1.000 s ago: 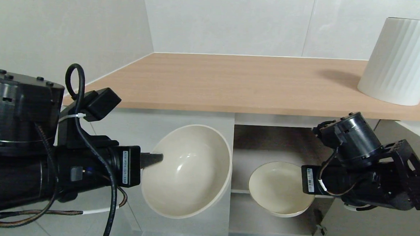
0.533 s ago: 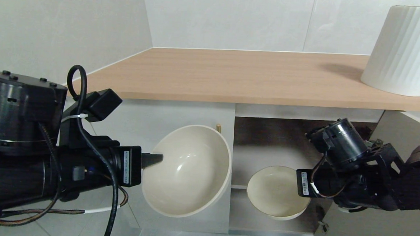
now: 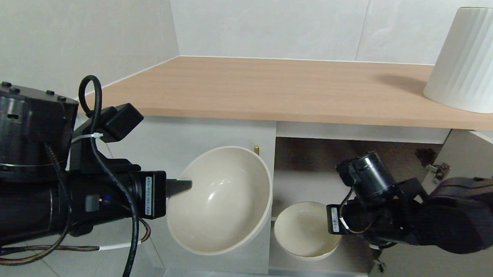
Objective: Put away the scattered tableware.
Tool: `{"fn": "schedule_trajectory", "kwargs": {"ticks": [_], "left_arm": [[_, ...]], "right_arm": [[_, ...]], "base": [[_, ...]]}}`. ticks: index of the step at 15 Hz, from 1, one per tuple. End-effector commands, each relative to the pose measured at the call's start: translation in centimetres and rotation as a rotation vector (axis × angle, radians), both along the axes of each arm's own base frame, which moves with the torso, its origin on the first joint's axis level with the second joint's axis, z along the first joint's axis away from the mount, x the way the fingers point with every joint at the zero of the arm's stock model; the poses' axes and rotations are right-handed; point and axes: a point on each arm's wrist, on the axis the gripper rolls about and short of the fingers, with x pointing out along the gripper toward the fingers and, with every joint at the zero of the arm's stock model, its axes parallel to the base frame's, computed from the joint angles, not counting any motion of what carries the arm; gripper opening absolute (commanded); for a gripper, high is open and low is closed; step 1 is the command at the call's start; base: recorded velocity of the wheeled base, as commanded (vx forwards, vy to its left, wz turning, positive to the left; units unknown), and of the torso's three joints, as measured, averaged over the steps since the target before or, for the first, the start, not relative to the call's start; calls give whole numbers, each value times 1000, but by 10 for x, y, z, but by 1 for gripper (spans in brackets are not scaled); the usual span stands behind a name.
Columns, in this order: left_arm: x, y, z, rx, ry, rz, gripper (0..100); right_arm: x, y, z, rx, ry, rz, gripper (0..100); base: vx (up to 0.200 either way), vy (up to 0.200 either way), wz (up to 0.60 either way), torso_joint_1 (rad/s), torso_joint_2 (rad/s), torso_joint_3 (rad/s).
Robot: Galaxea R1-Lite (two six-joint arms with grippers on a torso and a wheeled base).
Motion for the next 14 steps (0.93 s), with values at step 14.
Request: {"fn": "schedule_trajectory", "kwargs": {"ticks": [14], "left_arm": [[0, 0, 0, 1, 0, -1, 0]], "right_arm": [[151, -34, -111, -85, -29, -360, 0]], "base": [[0, 0, 0, 0, 0, 0]]}}
